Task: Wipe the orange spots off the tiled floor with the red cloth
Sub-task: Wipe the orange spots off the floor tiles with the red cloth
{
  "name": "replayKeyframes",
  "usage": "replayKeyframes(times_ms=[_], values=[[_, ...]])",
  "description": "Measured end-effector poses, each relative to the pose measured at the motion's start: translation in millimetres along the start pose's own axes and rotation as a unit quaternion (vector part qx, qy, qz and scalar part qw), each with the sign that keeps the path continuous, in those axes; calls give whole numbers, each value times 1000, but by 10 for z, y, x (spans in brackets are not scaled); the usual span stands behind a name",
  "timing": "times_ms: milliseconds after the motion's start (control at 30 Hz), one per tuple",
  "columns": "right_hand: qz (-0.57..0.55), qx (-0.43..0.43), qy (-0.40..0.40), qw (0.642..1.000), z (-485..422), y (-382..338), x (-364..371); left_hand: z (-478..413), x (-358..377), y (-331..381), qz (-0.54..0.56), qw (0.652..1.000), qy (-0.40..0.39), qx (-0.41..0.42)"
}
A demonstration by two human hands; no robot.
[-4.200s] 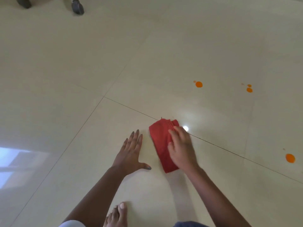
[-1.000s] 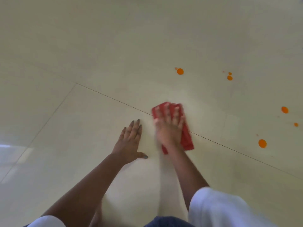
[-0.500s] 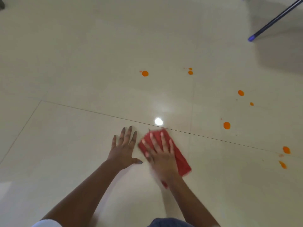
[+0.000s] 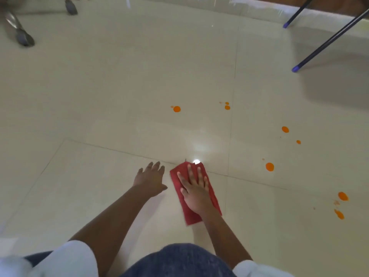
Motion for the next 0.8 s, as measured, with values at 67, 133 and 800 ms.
replayKeyframes(times_ms=[67, 133, 800], values=[[22, 4, -32, 999, -159, 53, -172, -95, -115, -16, 14, 1000, 6, -3], [31, 1, -48, 998, -375, 55, -362, -241, -244, -60, 22, 1000, 20, -5], [41, 11, -113, 993, -1226, -315, -1315, -1138, -1076, -280, -31, 982, -171, -72]])
Point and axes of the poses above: each hand's wrist, its own z-axis away from the middle knuckle, its own x-axis out of the palm, y = z × x, the point moved 1 cm from there along -z, towards the middle knuckle, and after that the axes turned 5 degrees about -z, right-handed, at the moved point
